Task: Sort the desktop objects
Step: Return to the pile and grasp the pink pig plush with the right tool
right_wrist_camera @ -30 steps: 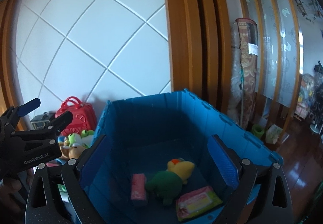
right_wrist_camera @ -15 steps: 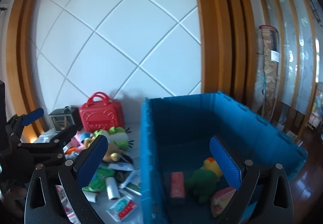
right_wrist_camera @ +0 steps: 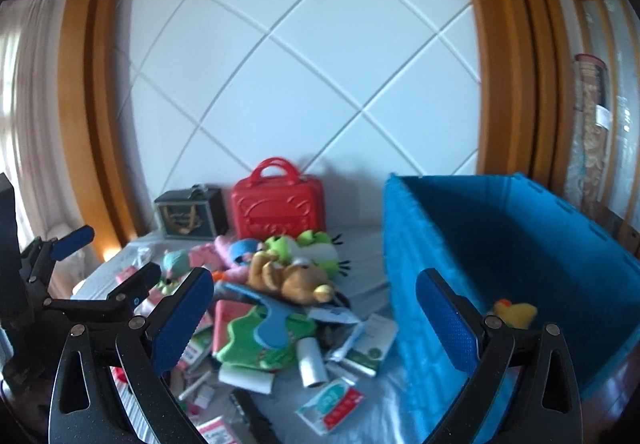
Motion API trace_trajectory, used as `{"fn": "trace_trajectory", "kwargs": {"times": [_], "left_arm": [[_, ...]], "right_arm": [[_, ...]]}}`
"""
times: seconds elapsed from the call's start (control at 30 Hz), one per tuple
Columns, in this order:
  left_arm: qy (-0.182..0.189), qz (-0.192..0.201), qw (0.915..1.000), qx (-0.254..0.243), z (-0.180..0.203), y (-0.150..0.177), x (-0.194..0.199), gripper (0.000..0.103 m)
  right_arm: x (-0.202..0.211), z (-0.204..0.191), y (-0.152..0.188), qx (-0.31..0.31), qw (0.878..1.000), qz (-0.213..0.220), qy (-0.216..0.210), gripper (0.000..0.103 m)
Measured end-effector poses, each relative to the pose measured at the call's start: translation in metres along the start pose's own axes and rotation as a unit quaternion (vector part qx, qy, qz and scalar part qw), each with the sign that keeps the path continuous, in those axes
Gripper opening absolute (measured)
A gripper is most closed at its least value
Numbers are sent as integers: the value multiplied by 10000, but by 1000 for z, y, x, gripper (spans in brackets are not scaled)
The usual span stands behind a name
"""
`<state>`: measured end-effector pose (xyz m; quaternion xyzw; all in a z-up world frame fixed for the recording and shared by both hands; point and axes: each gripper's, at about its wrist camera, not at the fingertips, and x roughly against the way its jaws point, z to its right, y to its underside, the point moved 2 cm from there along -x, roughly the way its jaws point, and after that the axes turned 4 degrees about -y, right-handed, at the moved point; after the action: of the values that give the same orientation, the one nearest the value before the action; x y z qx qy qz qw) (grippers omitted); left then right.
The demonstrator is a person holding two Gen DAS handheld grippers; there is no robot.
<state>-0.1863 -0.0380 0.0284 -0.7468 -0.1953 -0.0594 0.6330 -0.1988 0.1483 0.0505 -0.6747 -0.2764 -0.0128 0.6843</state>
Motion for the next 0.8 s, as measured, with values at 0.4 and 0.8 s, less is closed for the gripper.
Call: {"fn": "trace_trajectory", "kwargs": {"times": [0.4, 0.8], "left_arm": [[-748, -555, 9953, 261, -62, 51, -30, 103], [-2094, -689, 9737, 581, -165, 88, -24, 103]], "right_arm": [[-95, -92, 49, 587, 9867, -901, -1221, 103], [-169, -207, 103, 1346, 9444, -1817, -2387, 103]]}}
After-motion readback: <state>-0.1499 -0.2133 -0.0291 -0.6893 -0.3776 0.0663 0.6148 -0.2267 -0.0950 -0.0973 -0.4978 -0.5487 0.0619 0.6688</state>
